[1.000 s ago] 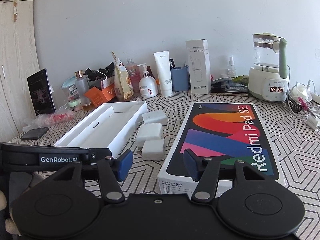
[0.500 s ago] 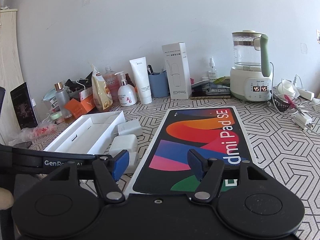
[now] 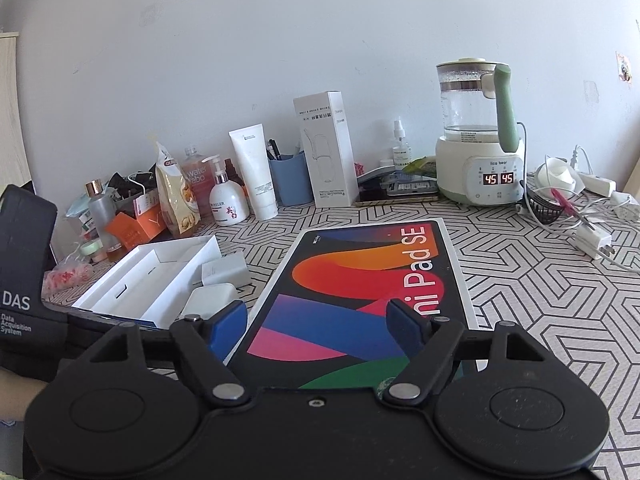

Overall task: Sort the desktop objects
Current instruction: 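Close the left tool on the small white charger plug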

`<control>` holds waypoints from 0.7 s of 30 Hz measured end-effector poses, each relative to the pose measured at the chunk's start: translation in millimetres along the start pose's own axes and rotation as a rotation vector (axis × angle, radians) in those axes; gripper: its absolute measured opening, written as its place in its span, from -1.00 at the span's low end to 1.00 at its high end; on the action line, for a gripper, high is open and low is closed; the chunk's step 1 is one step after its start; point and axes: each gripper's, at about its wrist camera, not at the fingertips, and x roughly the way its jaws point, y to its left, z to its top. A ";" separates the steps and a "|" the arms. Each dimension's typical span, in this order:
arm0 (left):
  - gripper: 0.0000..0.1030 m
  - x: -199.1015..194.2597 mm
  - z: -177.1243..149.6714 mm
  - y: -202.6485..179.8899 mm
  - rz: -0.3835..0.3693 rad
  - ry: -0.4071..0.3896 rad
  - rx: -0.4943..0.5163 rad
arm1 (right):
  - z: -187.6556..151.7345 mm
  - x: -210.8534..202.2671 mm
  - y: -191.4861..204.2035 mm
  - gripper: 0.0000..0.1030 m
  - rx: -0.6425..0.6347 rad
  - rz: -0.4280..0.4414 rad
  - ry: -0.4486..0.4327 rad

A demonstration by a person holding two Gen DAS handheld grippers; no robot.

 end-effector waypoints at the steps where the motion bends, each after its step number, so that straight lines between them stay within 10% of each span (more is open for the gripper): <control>1: 0.58 2.9 0.8 0.3 -0.001 0.012 -0.004 | 0.8 -0.4 -1.8 0.57 0.015 0.017 0.001; 14: 0.53 24.4 3.4 0.0 0.039 0.041 -0.006 | -1.9 4.2 -11.4 0.58 0.054 0.049 0.004; 21: 0.17 19.9 2.6 -10.1 0.012 0.014 0.087 | 1.0 2.6 -16.8 0.58 0.075 0.026 -0.022</control>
